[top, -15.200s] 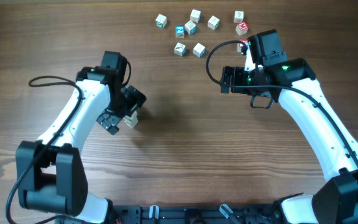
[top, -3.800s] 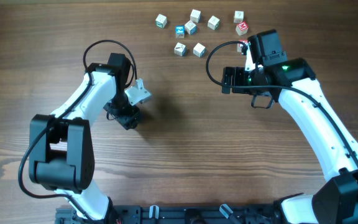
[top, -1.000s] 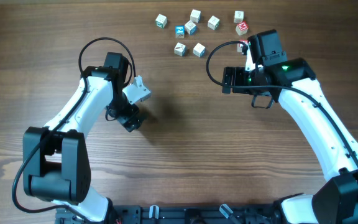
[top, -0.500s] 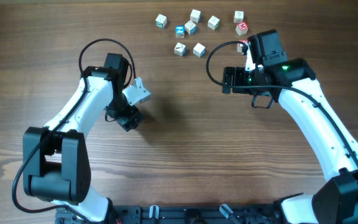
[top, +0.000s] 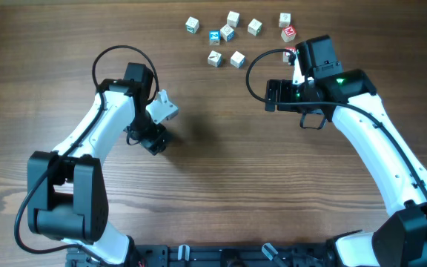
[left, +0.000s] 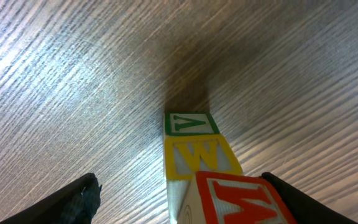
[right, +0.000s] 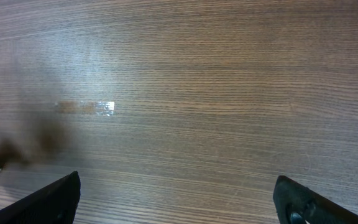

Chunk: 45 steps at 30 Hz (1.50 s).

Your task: Form a tower

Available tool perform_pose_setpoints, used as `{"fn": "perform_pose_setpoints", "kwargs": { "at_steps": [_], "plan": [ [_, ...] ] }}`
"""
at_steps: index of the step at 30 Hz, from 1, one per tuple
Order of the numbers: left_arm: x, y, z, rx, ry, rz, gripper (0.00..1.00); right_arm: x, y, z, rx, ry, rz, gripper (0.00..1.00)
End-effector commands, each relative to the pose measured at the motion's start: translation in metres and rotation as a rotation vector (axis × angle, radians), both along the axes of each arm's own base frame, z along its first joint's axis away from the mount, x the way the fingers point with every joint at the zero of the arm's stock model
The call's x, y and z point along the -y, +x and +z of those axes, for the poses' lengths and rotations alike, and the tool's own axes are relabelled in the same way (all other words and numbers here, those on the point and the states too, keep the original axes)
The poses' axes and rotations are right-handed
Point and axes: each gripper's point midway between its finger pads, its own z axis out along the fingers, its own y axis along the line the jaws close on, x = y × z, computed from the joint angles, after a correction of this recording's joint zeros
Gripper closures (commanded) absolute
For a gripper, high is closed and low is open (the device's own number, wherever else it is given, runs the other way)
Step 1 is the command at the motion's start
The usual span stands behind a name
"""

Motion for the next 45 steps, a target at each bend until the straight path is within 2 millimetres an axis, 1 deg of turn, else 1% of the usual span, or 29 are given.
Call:
{"fn": "perform_pose_setpoints", "kwargs": {
  "at_steps": [1, 6, 10, 12, 13, 14, 18, 21, 22, 24, 25, 26, 28, 29, 31, 33, 36, 38, 39, 40, 41, 43, 45],
  "plan": [
    [0.002, 0.011, 0.010, 0.048, -0.012, 0.058, 0.18, 0.003, 0.000, 0.000, 0.010, -0.026, 0.012, 0.00],
    [0.003, 0.017, 0.010, 0.069, -0.013, 0.099, 0.17, 0.003, 0.000, 0.000, 0.010, -0.026, 0.012, 0.00],
    [0.003, 0.017, 0.010, 0.069, -0.014, 0.100, 0.17, 0.003, 0.000, 0.000, 0.010, -0.026, 0.012, 0.00],
    [0.003, 0.017, 0.010, 0.068, -0.015, 0.099, 0.13, 0.003, 0.000, 0.000, 0.009, -0.026, 0.012, 0.00],
    [0.005, 0.016, 0.010, 0.063, -0.023, 0.096, 0.09, 0.003, 0.000, 0.000, 0.010, -0.026, 0.012, 0.00],
    [0.008, 0.015, 0.011, 0.060, -0.040, 0.092, 0.00, 0.003, 0.000, 0.000, 0.010, -0.026, 0.013, 0.00],
    [0.010, 0.015, 0.014, 0.067, -0.057, 0.088, 0.00, 0.003, 0.000, 0.000, 0.010, -0.027, 0.012, 0.00],
    [0.019, 0.018, 0.029, 0.103, -0.114, 0.067, 0.00, 0.003, 0.000, 0.000, 0.010, -0.026, 0.012, 0.00],
    [0.027, 0.021, 0.042, 0.137, -0.162, 0.058, 0.00, 0.003, 0.000, 0.000, 0.010, -0.026, 0.012, 0.00],
    [0.040, 0.029, 0.076, 0.220, -0.250, 0.045, 0.00, 0.003, 0.000, 0.000, 0.011, -0.026, 0.013, 0.01],
    [0.044, 0.033, 0.099, 0.277, -0.286, 0.060, 0.00, 0.003, 0.000, 0.000, 0.011, -0.026, 0.012, 0.00],
    [0.047, 0.034, 0.116, 0.318, -0.310, 0.062, 0.00, 0.003, 0.000, 0.000, 0.010, -0.026, 0.012, 0.00],
    [0.050, 0.028, 0.152, 0.404, -0.357, 0.050, 0.00, 0.002, 0.000, 0.000, 0.010, -0.023, 0.009, 0.00],
    [0.050, 0.025, 0.166, 0.437, -0.370, 0.065, 0.00, 0.001, 0.001, 0.000, 0.011, -0.014, 0.009, 0.00],
    [0.045, 0.010, 0.201, 0.533, -0.397, 0.100, 0.00, -0.010, -0.001, 0.002, 0.006, 0.043, 0.034, 0.00],
    [0.033, -0.005, 0.233, 0.627, -0.425, 0.168, 0.00, -0.025, -0.003, 0.006, -0.014, 0.136, 0.038, 0.00],
    [0.014, -0.022, 0.265, 0.738, -0.452, 0.268, 0.00, -0.044, -0.013, 0.010, -0.091, 0.283, -0.023, 0.01],
    [-0.001, -0.037, 0.284, 0.812, -0.460, 0.332, 0.00, -0.058, -0.016, 0.013, -0.090, 0.317, 0.020, 0.00],
    [-0.006, -0.043, 0.289, 0.836, -0.458, 0.347, 0.00, -0.064, -0.017, 0.014, -0.085, 0.320, 0.036, 0.00],
    [-0.012, -0.053, 0.295, 0.865, -0.451, 0.366, 0.00, -0.076, -0.019, 0.017, -0.073, 0.327, 0.072, 0.00],
    [-0.017, -0.065, 0.298, 0.882, -0.443, 0.385, 0.00, -0.095, -0.024, 0.021, -0.056, 0.343, 0.144, 0.00],
    [-0.021, -0.079, 0.300, 0.891, -0.435, 0.404, 0.00, -0.124, -0.033, 0.027, 0.008, 0.332, 0.306, 0.00],
    [-0.021, -0.098, 0.299, 0.891, -0.430, 0.413, 0.00, -0.148, -0.042, 0.029, 0.099, 0.262, 0.497, 0.00]
  ]
}}
